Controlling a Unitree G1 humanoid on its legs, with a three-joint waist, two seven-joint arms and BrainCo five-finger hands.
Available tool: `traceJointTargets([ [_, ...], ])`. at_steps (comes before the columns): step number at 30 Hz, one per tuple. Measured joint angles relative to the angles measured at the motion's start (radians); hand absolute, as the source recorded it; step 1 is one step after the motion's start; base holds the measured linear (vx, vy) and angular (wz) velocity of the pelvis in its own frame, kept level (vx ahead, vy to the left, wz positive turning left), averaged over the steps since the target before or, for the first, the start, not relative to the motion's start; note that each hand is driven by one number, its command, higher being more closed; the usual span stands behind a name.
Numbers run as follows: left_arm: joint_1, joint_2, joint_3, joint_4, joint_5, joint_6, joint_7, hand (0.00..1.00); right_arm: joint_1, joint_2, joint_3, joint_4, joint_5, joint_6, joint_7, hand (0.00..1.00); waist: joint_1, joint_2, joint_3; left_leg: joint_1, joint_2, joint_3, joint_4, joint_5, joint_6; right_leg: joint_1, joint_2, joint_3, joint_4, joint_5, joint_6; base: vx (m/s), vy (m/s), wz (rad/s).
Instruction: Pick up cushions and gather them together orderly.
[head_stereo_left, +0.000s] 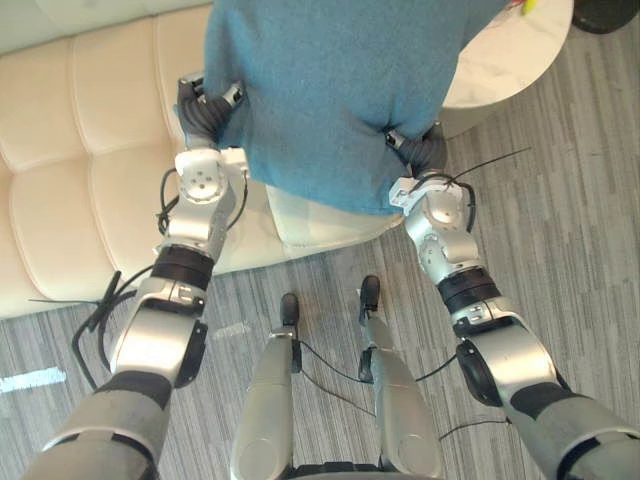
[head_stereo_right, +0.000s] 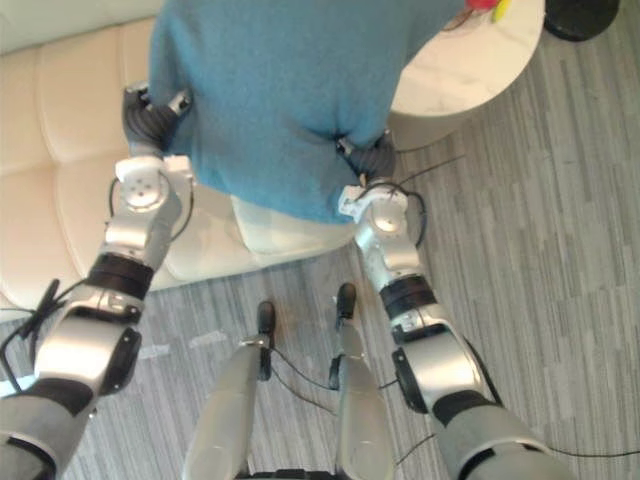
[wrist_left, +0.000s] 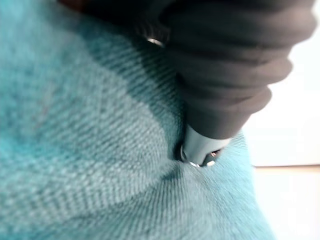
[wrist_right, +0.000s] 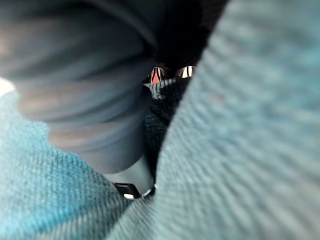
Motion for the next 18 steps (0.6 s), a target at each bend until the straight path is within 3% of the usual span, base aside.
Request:
traceJointTargets([
  [8,0.405,-0.152,0.001,-0.392,0.003,-0.015,0.025,1.00,0.422,0.038,-0.014,-0.357,-0.007,-0.007,0.004,1.00,-0.006,-0.004,-0.002,0.190,-0.001,-0.006,-0.082,-0.002,-0.005,0.162,0.001,-0.013,-0.009,-0.044,0.001,0.04,0.000,0.03],
  [12,0.586,-0.180,-0.018,-0.541,-0.020,-0.026,0.017,1.00,0.615,0.077,-0.021,-0.536,-0.008,-0.022,0.044,1.00,-0.008,-0.007,-0.009,0.282,-0.003,-0.018,-0.142,0.000,-0.009,0.237,0.000,-0.039,-0.010,-0.078,-0.003,0.06,0.012,0.11],
  [18,0.875,-0.232,-0.045,-0.677,-0.044,-0.039,-0.056,1.00,0.846,0.107,-0.023,-0.648,-0.018,-0.027,0.127,1.00,-0.001,-0.006,-0.145,0.391,-0.002,-0.043,-0.211,0.004,-0.016,0.326,0.005,-0.074,-0.012,-0.124,-0.002,0.11,0.006,0.15],
])
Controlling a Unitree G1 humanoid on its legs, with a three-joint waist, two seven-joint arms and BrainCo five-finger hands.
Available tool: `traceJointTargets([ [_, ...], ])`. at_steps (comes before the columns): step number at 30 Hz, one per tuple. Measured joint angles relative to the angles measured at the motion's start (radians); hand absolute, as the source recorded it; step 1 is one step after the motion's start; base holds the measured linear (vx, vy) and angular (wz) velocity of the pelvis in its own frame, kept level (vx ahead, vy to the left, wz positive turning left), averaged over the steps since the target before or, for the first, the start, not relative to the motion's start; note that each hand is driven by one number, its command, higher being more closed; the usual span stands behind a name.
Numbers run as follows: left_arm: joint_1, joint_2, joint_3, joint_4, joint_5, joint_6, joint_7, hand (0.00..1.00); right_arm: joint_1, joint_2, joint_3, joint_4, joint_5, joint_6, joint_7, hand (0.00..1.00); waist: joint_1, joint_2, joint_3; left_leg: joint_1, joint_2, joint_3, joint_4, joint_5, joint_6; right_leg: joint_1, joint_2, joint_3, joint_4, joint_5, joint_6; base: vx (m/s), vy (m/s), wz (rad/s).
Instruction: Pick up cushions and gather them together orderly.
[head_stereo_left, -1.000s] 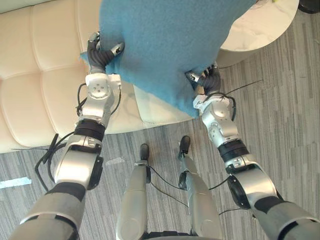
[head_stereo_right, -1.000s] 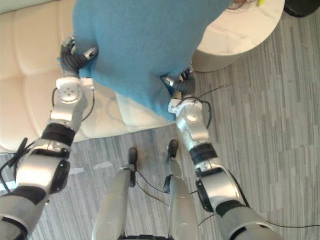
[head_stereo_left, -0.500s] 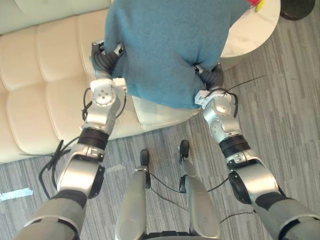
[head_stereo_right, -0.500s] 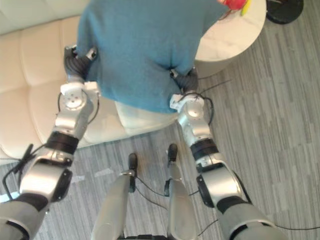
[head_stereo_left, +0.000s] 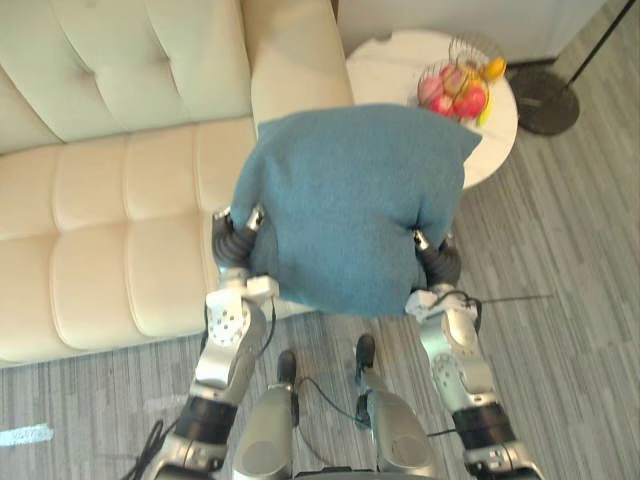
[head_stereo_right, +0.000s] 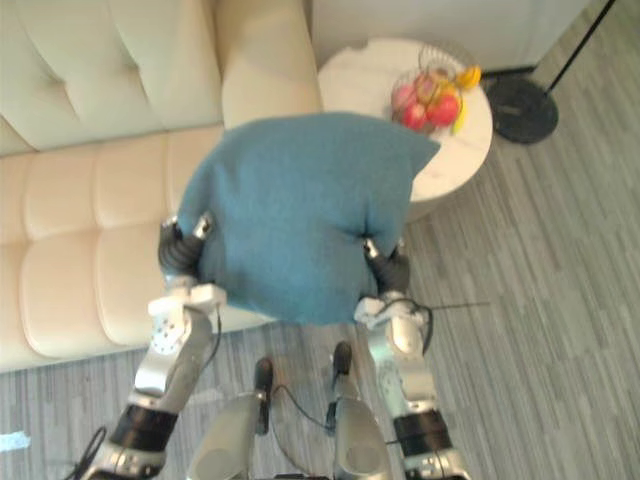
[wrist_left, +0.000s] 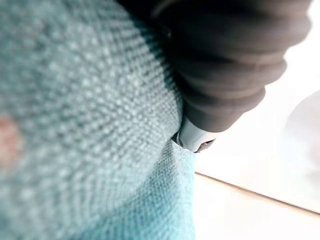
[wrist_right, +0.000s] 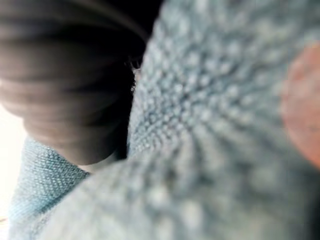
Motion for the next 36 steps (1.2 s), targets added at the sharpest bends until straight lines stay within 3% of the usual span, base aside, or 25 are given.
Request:
traceJointTargets([
  [6,0.115,-0.013,-0.007,-0.036,-0.020,-0.002,-0.059,1.00,0.091,0.011,-0.001,-0.039,-0.033,-0.003,0.030,1.00,0.013,0.006,-0.049,0.063,-0.006,-0.051,-0.018,-0.001,0.000,0.091,-0.008,-0.048,-0.002,-0.028,0.003,0.02,0.007,0.25],
  [10,0.153,-0.016,-0.035,-0.046,-0.021,-0.003,-0.061,1.00,0.129,0.012,-0.003,-0.110,-0.034,-0.006,0.027,1.00,0.014,0.026,-0.065,0.020,-0.018,-0.161,-0.010,0.000,-0.008,0.116,-0.022,-0.196,0.031,-0.066,0.000,-0.05,-0.017,1.03],
  [14,0.155,-0.040,-0.051,-0.039,-0.040,-0.010,-0.067,1.00,0.085,0.001,-0.042,-0.093,-0.082,-0.014,-0.006,1.00,0.026,0.063,-0.089,-0.044,0.106,0.105,-0.009,0.006,0.010,0.091,-0.060,-0.340,0.107,-0.113,-0.001,-0.04,0.006,1.12],
  [16,0.155,-0.049,-0.051,-0.016,-0.046,-0.017,-0.068,1.00,0.058,-0.001,-0.046,-0.066,-0.112,-0.014,-0.016,1.00,0.023,0.079,-0.102,-0.053,0.133,0.206,-0.006,0.006,0.014,0.088,-0.094,-0.374,0.118,-0.115,0.002,0.02,0.125,0.66],
  [18,0.152,-0.056,-0.061,0.010,-0.058,-0.019,-0.086,1.00,0.057,-0.005,-0.070,-0.043,-0.124,-0.013,-0.023,1.00,0.019,0.087,-0.109,-0.080,0.174,0.331,0.106,-0.022,0.095,0.093,-0.148,-0.404,0.127,-0.104,0.020,0.03,0.256,0.50],
  [19,0.153,-0.057,-0.078,0.025,-0.064,-0.019,-0.089,1.00,0.064,-0.009,-0.081,-0.030,-0.141,-0.012,-0.029,1.00,0.009,0.094,-0.114,-0.075,0.218,0.397,0.159,-0.036,0.112,0.110,-0.174,-0.421,0.120,-0.091,0.047,0.03,0.339,0.57],
  [20,0.155,-0.064,-0.100,0.045,-0.070,-0.019,-0.097,1.00,0.080,-0.023,-0.100,-0.025,-0.148,-0.009,-0.035,1.00,-0.007,0.112,-0.135,-0.065,0.268,0.440,0.174,-0.033,0.087,0.124,-0.186,-0.446,0.107,-0.074,0.080,0.04,0.324,0.66],
  [21,0.147,-0.066,-0.111,0.060,-0.073,-0.019,-0.106,1.00,0.086,-0.027,-0.115,-0.021,-0.148,-0.009,-0.037,1.00,-0.017,0.124,-0.144,-0.070,0.260,0.455,0.183,-0.030,0.012,0.135,-0.201,-0.455,0.101,-0.063,0.102,0.06,0.403,0.66],
  [22,0.139,-0.061,-0.123,0.077,-0.079,-0.019,-0.113,1.00,0.087,-0.024,-0.127,0.001,-0.149,-0.006,-0.041,1.00,-0.021,0.100,-0.147,-0.080,0.208,0.455,0.199,-0.046,0.020,0.143,-0.245,-0.460,0.083,-0.044,0.112,0.05,0.360,0.44],
  [25,0.144,-0.026,-0.118,0.105,-0.079,-0.018,-0.127,1.00,0.087,0.003,-0.125,0.057,-0.151,0.009,-0.036,1.00,-0.008,0.076,-0.156,-0.124,0.174,0.447,0.315,-0.150,0.045,0.149,-0.299,-0.460,0.100,-0.041,0.097,0.05,0.468,0.21],
  [26,0.155,-0.023,-0.111,0.112,-0.079,-0.015,-0.130,1.00,0.087,0.012,-0.125,0.081,-0.151,0.015,-0.033,1.00,-0.001,0.075,-0.156,-0.128,0.157,0.438,0.341,-0.189,0.057,0.127,-0.334,-0.455,0.176,-0.048,0.071,0.08,0.410,0.13],
  [27,0.165,-0.024,-0.109,0.113,-0.079,-0.014,-0.132,1.00,0.087,0.014,-0.124,0.100,-0.151,0.021,-0.029,1.00,0.001,0.079,-0.155,-0.128,0.144,0.433,0.341,-0.201,0.069,0.087,-0.368,-0.441,0.269,-0.046,0.018,0.12,0.508,0.24],
  [28,0.179,-0.022,-0.108,0.113,-0.077,-0.011,-0.143,1.00,0.087,0.013,-0.124,0.120,-0.149,0.034,-0.025,1.00,0.002,0.082,-0.154,-0.123,0.117,0.417,0.325,-0.207,0.085,0.008,-0.401,-0.357,0.416,-0.028,-0.095,0.12,0.409,0.40],
  [29,0.186,-0.015,-0.108,0.114,-0.077,-0.003,-0.145,1.00,0.089,0.015,-0.126,0.144,-0.146,0.036,-0.020,1.00,-0.004,0.081,-0.152,-0.112,0.105,0.387,0.307,-0.209,0.097,-0.048,-0.386,-0.238,0.531,-0.078,-0.104,0.11,0.263,0.52],
  [30,0.189,-0.010,-0.108,0.114,-0.076,0.002,-0.145,1.00,0.097,0.018,-0.126,0.148,-0.146,0.041,-0.019,1.00,-0.011,0.078,-0.152,-0.105,0.100,0.364,0.295,-0.208,0.104,-0.069,-0.354,-0.175,0.590,-0.125,-0.083,0.16,0.138,0.90],
  [31,0.196,-0.003,-0.108,0.117,-0.076,0.010,-0.145,1.00,0.115,0.028,-0.125,0.147,-0.142,0.042,-0.007,1.00,-0.027,0.065,-0.146,-0.068,0.076,0.321,0.245,-0.198,0.121,-0.098,-0.253,-0.057,0.688,-0.238,-0.032,0.24,0.107,1.04],
  [32,0.206,0.005,-0.109,0.116,-0.074,0.013,-0.145,1.00,0.121,0.039,-0.126,0.147,-0.139,0.042,0.002,1.00,-0.034,0.048,-0.139,-0.020,0.052,0.304,0.192,-0.186,0.139,-0.110,-0.163,-0.007,0.706,-0.307,-0.027,0.26,0.087,0.98],
  [34,0.210,0.005,-0.110,0.116,-0.069,0.017,-0.145,1.00,0.120,0.042,-0.126,0.143,-0.138,0.041,0.006,1.00,-0.036,0.039,-0.142,0.033,0.021,0.292,0.143,-0.183,0.133,-0.150,-0.074,-0.016,0.679,-0.365,-0.032,0.34,0.044,0.59],
  [36,0.199,0.004,-0.112,0.116,-0.056,0.021,-0.146,1.00,0.120,0.025,-0.130,0.141,-0.137,0.039,0.007,1.00,-0.040,0.048,-0.141,0.080,-0.001,0.263,0.099,-0.181,0.121,-0.194,-0.003,-0.040,0.596,-0.371,-0.038,0.45,0.015,0.60],
])
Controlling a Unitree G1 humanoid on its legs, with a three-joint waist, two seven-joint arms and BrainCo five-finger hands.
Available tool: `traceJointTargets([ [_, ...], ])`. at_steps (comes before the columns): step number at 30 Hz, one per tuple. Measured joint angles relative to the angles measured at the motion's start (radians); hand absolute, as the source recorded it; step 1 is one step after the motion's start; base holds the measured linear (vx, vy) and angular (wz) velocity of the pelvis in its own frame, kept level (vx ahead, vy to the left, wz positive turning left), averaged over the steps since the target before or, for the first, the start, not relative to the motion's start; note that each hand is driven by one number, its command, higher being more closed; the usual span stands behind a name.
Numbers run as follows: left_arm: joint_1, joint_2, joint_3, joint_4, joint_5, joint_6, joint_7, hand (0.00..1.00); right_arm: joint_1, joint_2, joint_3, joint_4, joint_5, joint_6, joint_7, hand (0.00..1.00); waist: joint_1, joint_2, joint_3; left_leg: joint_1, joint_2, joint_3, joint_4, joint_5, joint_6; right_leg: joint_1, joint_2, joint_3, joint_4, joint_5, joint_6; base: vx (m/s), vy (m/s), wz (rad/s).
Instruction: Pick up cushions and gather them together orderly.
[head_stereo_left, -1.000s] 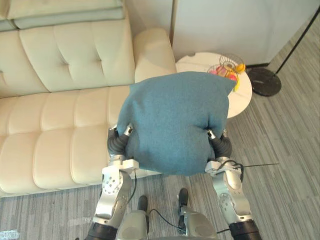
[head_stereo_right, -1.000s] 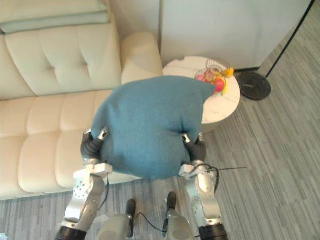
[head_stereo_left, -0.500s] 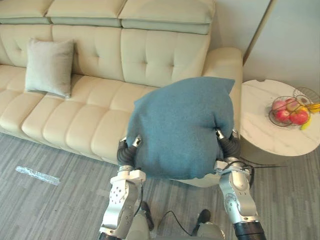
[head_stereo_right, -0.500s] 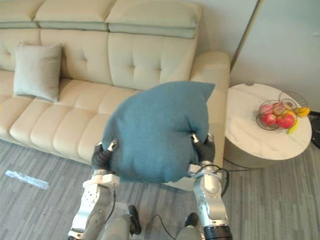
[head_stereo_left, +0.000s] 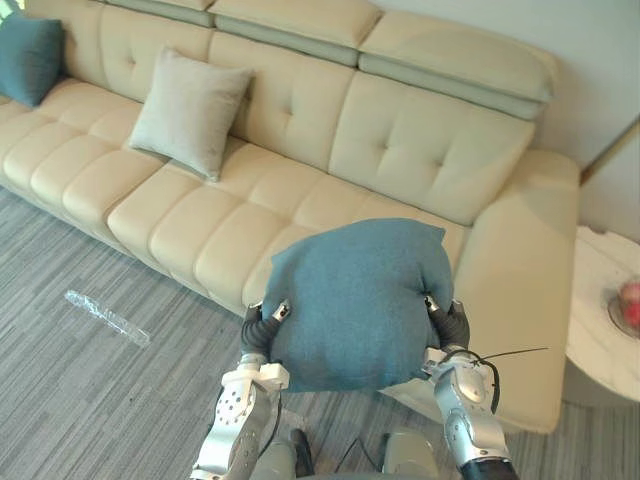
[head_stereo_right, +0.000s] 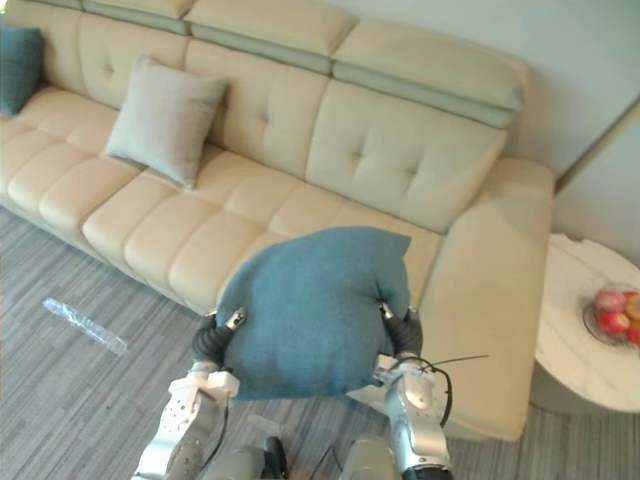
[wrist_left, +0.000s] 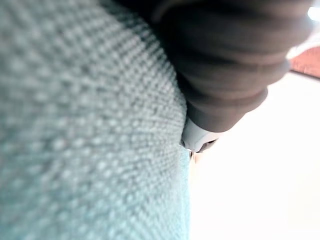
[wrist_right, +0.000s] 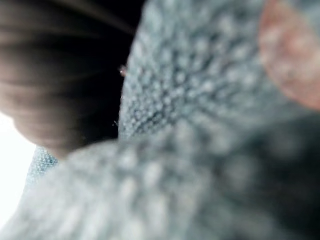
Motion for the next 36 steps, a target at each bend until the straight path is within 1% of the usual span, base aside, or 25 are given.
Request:
traceJointTargets([
  [2,-0.016,0.000,-0.008,0.000,0.019,0.003,0.000,1.00,0.001,-0.010,-0.007,-0.001,0.002,0.000,0.000,1.00,-0.014,0.014,-0.002,0.048,-0.003,-0.059,-0.032,-0.010,-0.017,-0.038,0.066,-0.002,-0.144,0.048,-0.007,0.44,-0.037,0.84],
  [3,-0.024,0.000,-0.015,0.000,0.021,0.004,-0.001,1.00,0.008,-0.011,-0.014,-0.006,0.001,0.000,-0.001,1.00,-0.018,0.006,-0.007,0.057,-0.010,-0.091,-0.022,-0.024,-0.041,-0.035,0.082,0.027,-0.223,0.123,-0.019,0.53,-0.110,1.09],
  [4,-0.033,-0.017,-0.023,0.010,0.030,0.007,-0.002,1.00,0.024,-0.020,-0.023,-0.021,0.001,-0.002,-0.002,1.00,-0.020,0.016,-0.010,0.075,0.000,-0.144,-0.001,-0.062,-0.067,-0.023,0.091,0.011,-0.242,0.207,-0.083,0.65,-0.125,0.92],
  [5,-0.035,-0.028,-0.024,0.010,0.039,0.009,-0.002,1.00,0.028,-0.022,-0.024,-0.036,0.001,-0.001,-0.006,1.00,-0.010,0.031,-0.016,0.076,0.034,-0.157,0.018,-0.055,-0.095,0.008,0.106,-0.022,-0.252,0.196,-0.101,0.54,-0.122,0.61],
  [7,-0.042,-0.042,-0.024,0.011,0.039,0.010,-0.002,1.00,0.060,-0.020,-0.026,-0.115,0.001,0.000,-0.010,1.00,-0.004,0.031,-0.016,0.076,0.049,-0.161,0.091,-0.012,-0.135,0.081,0.114,-0.045,-0.302,0.186,-0.114,0.49,-0.118,0.31],
  [8,-0.042,-0.048,-0.024,0.010,0.039,0.011,-0.002,1.00,0.083,-0.021,-0.026,-0.164,0.001,0.000,-0.012,1.00,-0.002,0.029,-0.015,0.061,0.056,-0.148,0.185,0.016,-0.134,0.132,0.114,-0.045,-0.340,0.186,-0.114,0.53,-0.096,0.21],
  [9,-0.037,-0.050,-0.028,0.007,0.039,0.010,-0.005,1.00,0.113,-0.015,-0.026,-0.219,0.001,-0.003,-0.013,1.00,0.010,0.027,-0.013,0.046,0.087,-0.090,0.297,0.010,-0.120,0.211,0.117,-0.033,-0.390,0.182,-0.113,0.41,-0.042,0.02],
  [10,-0.032,-0.050,-0.028,0.003,0.039,0.010,-0.008,1.00,0.122,-0.012,-0.025,-0.237,0.002,-0.007,-0.014,1.00,0.017,0.026,-0.014,0.041,0.102,-0.071,0.335,0.004,-0.109,0.239,0.117,-0.029,-0.405,0.177,-0.112,0.35,-0.008,-0.17],
  [11,-0.022,-0.054,-0.028,-0.026,0.039,0.009,-0.020,1.00,0.131,-0.011,-0.025,-0.274,0.002,-0.017,-0.014,1.00,0.028,0.027,-0.015,0.011,0.138,-0.041,0.406,-0.020,-0.094,0.283,0.116,-0.011,-0.423,0.154,-0.104,0.28,0.039,-0.34],
  [13,-0.015,-0.063,-0.027,-0.064,0.039,0.003,-0.022,1.00,0.127,-0.012,-0.025,-0.299,0.002,-0.030,-0.017,1.00,0.054,0.030,-0.016,-0.063,0.178,-0.033,0.430,-0.052,-0.092,0.302,0.116,0.023,-0.423,0.129,-0.099,0.21,0.096,-0.53],
  [16,0.010,-0.066,-0.024,-0.075,0.039,0.001,-0.022,1.00,0.127,-0.001,-0.020,-0.305,0.001,-0.030,-0.019,1.00,0.092,0.027,-0.017,-0.159,0.163,-0.143,0.322,-0.059,-0.091,0.323,0.107,0.113,-0.405,0.091,-0.080,0.12,0.210,-0.87],
  [17,0.029,-0.066,-0.024,-0.076,0.039,0.002,-0.022,1.00,0.126,0.003,-0.012,-0.302,0.000,-0.029,-0.019,1.00,0.110,0.027,-0.017,-0.169,0.131,-0.238,0.238,-0.049,-0.102,0.322,0.103,0.163,-0.377,0.073,-0.057,0.13,0.376,-1.29],
  [18,0.050,-0.066,-0.024,-0.087,0.039,0.003,-0.021,1.00,0.126,0.007,-0.006,-0.302,-0.003,-0.027,-0.020,1.00,0.119,0.038,-0.026,-0.168,0.106,-0.354,0.143,-0.020,-0.136,0.307,0.104,0.201,-0.340,0.052,-0.027,0.13,0.397,-1.35],
  [19,0.059,-0.066,-0.024,-0.094,0.039,0.003,-0.021,1.00,0.125,0.006,-0.004,-0.301,-0.003,-0.027,-0.020,1.00,0.125,0.044,-0.030,-0.166,0.102,-0.392,0.116,0.024,-0.175,0.294,0.110,0.222,-0.322,0.042,-0.011,0.16,0.438,-1.51],
  [20,0.075,-0.053,-0.024,-0.104,0.040,0.002,-0.020,1.00,0.127,0.017,0.007,-0.296,-0.004,-0.021,-0.020,1.00,0.133,0.036,-0.044,-0.160,0.088,-0.384,0.140,0.082,-0.191,0.284,0.107,0.261,-0.305,0.036,0.013,0.09,0.236,-1.04],
  [21,0.077,-0.047,-0.024,-0.107,0.040,0.002,-0.020,1.00,0.129,0.023,0.010,-0.297,-0.004,-0.020,-0.021,1.00,0.130,0.030,-0.049,-0.163,0.083,-0.381,0.144,0.081,-0.186,0.282,0.103,0.271,-0.308,0.036,0.014,0.14,0.325,-0.81],
  [22,0.073,-0.037,-0.024,-0.115,0.040,0.002,-0.020,1.00,0.131,0.028,0.014,-0.299,-0.004,-0.020,-0.024,1.00,0.099,-0.003,-0.064,-0.176,0.065,-0.357,0.152,0.076,-0.172,0.265,0.069,0.287,-0.306,0.038,0.045,0.11,0.264,-0.43],
  [23,0.070,-0.037,-0.025,-0.115,0.040,0.002,-0.020,1.00,0.133,0.028,0.014,-0.300,-0.004,-0.020,-0.028,1.00,0.095,-0.027,-0.076,-0.171,0.052,-0.316,0.152,0.068,-0.157,0.252,0.048,0.319,-0.305,0.043,0.064,0.12,0.316,-0.51],
  [25,0.070,-0.037,-0.033,-0.116,0.039,0.002,-0.020,1.00,0.142,0.027,0.015,-0.324,-0.004,-0.019,-0.028,1.00,0.096,-0.037,-0.082,-0.143,0.035,-0.257,0.152,0.053,-0.131,0.256,0.024,0.381,-0.304,0.047,0.085,0.07,0.221,-0.67],
  [27,0.069,-0.037,-0.035,-0.118,0.039,0.001,-0.020,1.00,0.141,0.028,0.015,-0.334,-0.010,-0.020,-0.028,1.00,0.099,-0.035,-0.083,-0.119,0.034,-0.208,0.151,0.040,-0.117,0.252,0.016,0.426,-0.300,0.053,0.097,0.04,0.157,-0.72],
  [30,0.064,-0.036,-0.038,-0.130,0.039,-0.002,-0.020,1.00,0.140,0.028,0.012,-0.334,-0.011,-0.020,-0.028,1.00,0.101,-0.037,-0.091,-0.118,0.038,-0.137,0.155,0.022,-0.108,0.213,0.016,0.502,-0.301,0.066,0.118,-0.02,0.109,-0.76],
  [32,0.064,-0.037,-0.038,-0.130,0.039,-0.001,-0.020,1.00,0.136,0.028,0.012,-0.332,-0.013,-0.019,-0.028,1.00,0.103,-0.032,-0.091,-0.123,0.050,-0.093,0.175,0.005,-0.104,0.185,0.025,0.545,-0.312,0.082,0.118,-0.04,0.102,-0.84],
  [34,0.063,-0.038,-0.033,-0.129,0.039,-0.001,-0.020,1.00,0.114,0.028,0.012,-0.307,-0.023,-0.019,-0.028,1.00,0.110,-0.019,-0.092,-0.126,0.086,-0.030,0.183,-0.005,-0.095,0.144,0.046,0.516,-0.314,0.154,0.105,-0.03,0.080,-1.10],
  [35,0.057,-0.037,-0.023,-0.127,0.039,-0.002,-0.019,1.00,0.079,0.027,0.012,-0.273,-0.040,-0.019,-0.030,1.00,0.109,-0.014,-0.094,-0.132,0.107,0.008,0.163,0.005,-0.085,0.123,0.032,0.388,-0.327,0.191,0.068,-0.06,0.055,-1.03],
  [36,0.037,-0.038,-0.019,-0.116,0.038,-0.002,-0.018,1.00,0.052,0.025,0.011,-0.252,-0.050,-0.019,-0.037,1.00,0.106,-0.017,-0.093,-0.136,0.111,0.054,0.154,0.016,-0.072,0.083,-0.006,0.225,-0.265,0.155,0.048,-0.07,0.043,-0.89],
])
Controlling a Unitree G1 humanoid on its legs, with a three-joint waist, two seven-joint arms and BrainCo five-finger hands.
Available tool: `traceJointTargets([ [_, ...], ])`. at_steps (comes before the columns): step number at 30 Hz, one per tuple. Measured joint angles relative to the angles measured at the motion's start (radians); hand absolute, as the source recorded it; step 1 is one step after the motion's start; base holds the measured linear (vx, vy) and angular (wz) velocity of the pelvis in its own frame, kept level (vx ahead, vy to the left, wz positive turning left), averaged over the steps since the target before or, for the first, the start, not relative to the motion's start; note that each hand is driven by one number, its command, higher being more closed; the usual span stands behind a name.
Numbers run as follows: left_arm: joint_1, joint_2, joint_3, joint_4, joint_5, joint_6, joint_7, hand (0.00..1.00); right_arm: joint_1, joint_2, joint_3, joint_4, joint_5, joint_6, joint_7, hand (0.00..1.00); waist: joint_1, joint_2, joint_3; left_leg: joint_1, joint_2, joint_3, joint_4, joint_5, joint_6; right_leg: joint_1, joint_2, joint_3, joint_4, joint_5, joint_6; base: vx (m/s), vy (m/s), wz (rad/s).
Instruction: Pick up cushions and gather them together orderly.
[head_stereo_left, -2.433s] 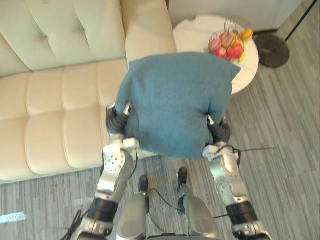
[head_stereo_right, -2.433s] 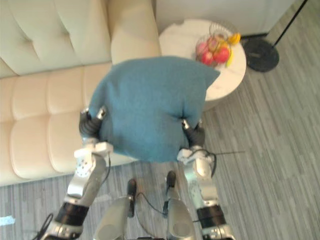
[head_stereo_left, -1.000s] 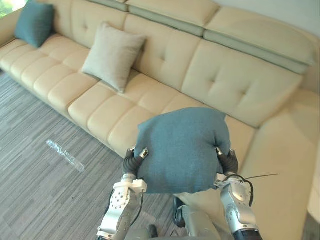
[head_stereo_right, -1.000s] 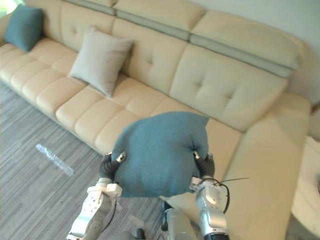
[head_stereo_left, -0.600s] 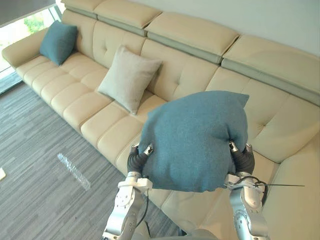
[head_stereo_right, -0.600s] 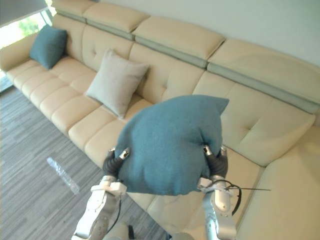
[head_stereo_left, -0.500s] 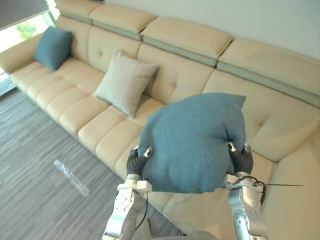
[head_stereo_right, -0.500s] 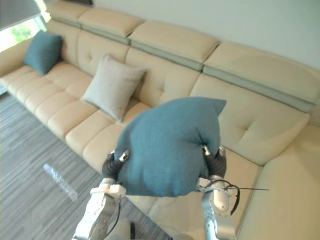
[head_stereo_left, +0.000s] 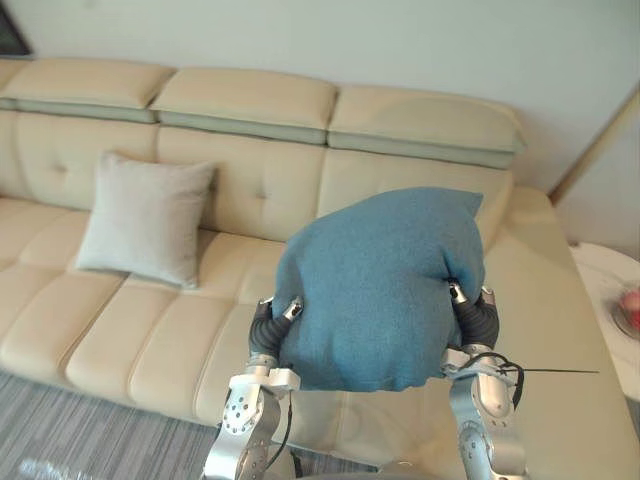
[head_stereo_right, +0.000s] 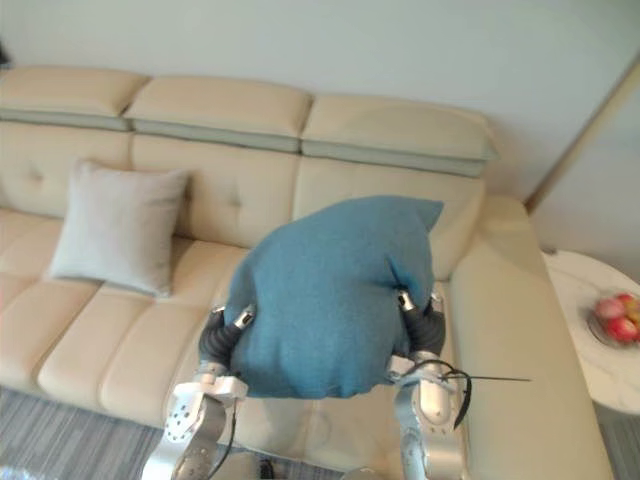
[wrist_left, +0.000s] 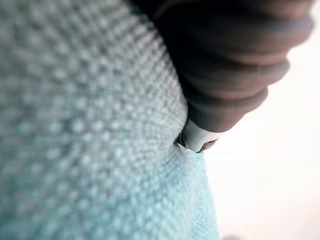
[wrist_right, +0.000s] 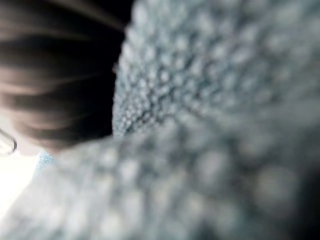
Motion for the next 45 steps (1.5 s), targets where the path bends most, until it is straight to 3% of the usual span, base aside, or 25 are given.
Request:
traceJointTargets([
  [2,-0.023,-0.002,0.003,0.033,0.000,0.001,0.001,1.00,-0.023,-0.002,-0.008,0.043,-0.003,-0.001,0.000,1.00,-0.010,0.008,0.005,0.007,-0.008,0.021,0.013,0.001,0.002,-0.014,-0.027,-0.075,0.044,-0.021,-0.012,-0.05,0.044,-0.42],
  [4,-0.034,-0.002,0.005,0.039,0.001,0.002,0.001,1.00,-0.026,-0.008,-0.020,0.102,-0.003,0.000,0.000,1.00,-0.019,0.015,0.006,0.014,-0.037,-0.038,-0.011,0.007,-0.006,0.010,-0.027,-0.075,-0.020,0.015,0.041,-0.06,0.043,-0.06],
  [9,-0.056,0.004,0.010,0.039,0.002,0.002,0.001,1.00,-0.038,-0.026,-0.020,0.124,-0.019,0.000,-0.001,1.00,-0.008,0.001,0.016,0.006,-0.062,-0.059,-0.148,0.062,-0.023,0.061,-0.018,-0.084,-0.263,0.118,-0.012,-0.05,-0.016,-0.12],
  [10,-0.063,0.007,0.010,0.039,0.002,0.002,0.004,1.00,-0.051,-0.031,-0.020,0.124,-0.039,0.000,-0.003,1.00,-0.008,-0.006,0.029,0.006,-0.069,-0.060,-0.148,0.076,-0.023,0.062,-0.023,-0.085,-0.272,0.157,-0.013,0.01,0.005,-0.03],
  [11,-0.074,0.006,0.010,0.039,0.002,0.003,0.011,1.00,-0.062,-0.040,-0.020,0.124,-0.040,0.000,-0.007,1.00,-0.014,-0.007,0.051,0.008,-0.067,-0.067,-0.128,0.084,-0.017,0.072,-0.023,-0.086,-0.271,0.166,0.010,0.02,0.000,0.06],
  [15,-0.125,0.004,0.010,0.018,0.021,0.003,0.043,1.00,-0.111,-0.047,-0.024,0.121,-0.039,0.000,-0.018,1.00,-0.013,-0.005,0.085,-0.045,-0.066,-0.170,-0.075,0.083,-0.019,0.042,-0.004,-0.094,-0.244,0.173,0.020,0.00,-0.037,0.07],
  [25,-0.200,0.003,0.009,-0.062,0.061,-0.025,0.093,1.00,-0.146,-0.041,-0.024,-0.001,-0.096,-0.007,-0.067,1.00,-0.009,-0.026,0.112,-0.087,-0.079,-0.141,-0.087,0.076,-0.029,-0.067,-0.018,-0.052,-0.160,0.137,0.012,-0.03,0.017,-0.11],
  [29,-0.337,0.003,0.029,-0.061,0.081,-0.035,0.165,1.00,-0.320,-0.061,-0.023,0.030,-0.174,-0.007,-0.142,1.00,-0.014,-0.023,0.162,-0.217,-0.081,-0.124,-0.028,0.079,-0.024,-0.190,-0.022,-0.025,-0.153,0.180,0.021,-0.06,0.041,-0.17],
  [33,-0.567,0.051,0.052,-0.022,0.105,-0.039,0.255,1.00,-0.601,-0.151,-0.023,0.159,-0.244,0.008,-0.224,1.00,-0.012,-0.016,0.241,-0.313,-0.079,-0.120,-0.001,0.093,-0.008,-0.272,-0.022,-0.014,-0.165,0.229,0.026,-0.10,-0.014,-0.04],
  [39,-1.145,0.233,0.135,0.283,0.138,-0.046,0.400,1.00,-1.238,-0.297,0.030,0.501,-0.320,0.025,-0.358,1.00,-0.019,-0.008,0.378,-0.453,-0.096,-0.141,-0.001,0.145,0.000,-0.359,-0.027,-0.017,-0.266,0.336,0.013,-0.08,-0.034,0.07],
  [43,-1.386,0.280,0.193,0.467,0.138,-0.056,0.436,1.00,-1.504,-0.331,0.055,0.672,-0.348,0.028,-0.383,1.00,-0.026,-0.003,0.395,-0.580,-0.100,-0.183,0.036,0.150,-0.001,-0.454,-0.023,-0.027,-0.279,0.366,0.011,-0.05,-0.017,0.07],
  [44,-1.431,0.283,0.198,0.514,0.138,-0.057,0.438,1.00,-1.541,-0.334,0.056,0.700,-0.350,0.032,-0.389,0.00,-0.029,-0.003,0.396,-0.601,-0.102,-0.190,0.039,0.150,-0.001,-0.471,-0.023,-0.028,-0.280,0.369,0.009,-0.04,0.007,0.14],
  [45,-1.485,0.287,0.198,0.577,0.138,-0.060,0.440,0.00,-1.588,-0.337,0.057,0.748,-0.351,0.034,-0.397,0.00,-0.031,-0.002,0.397,-0.627,-0.105,-0.195,0.043,0.151,-0.001,-0.491,-0.025,-0.030,-0.281,0.371,0.008,-0.03,0.007,0.11],
])
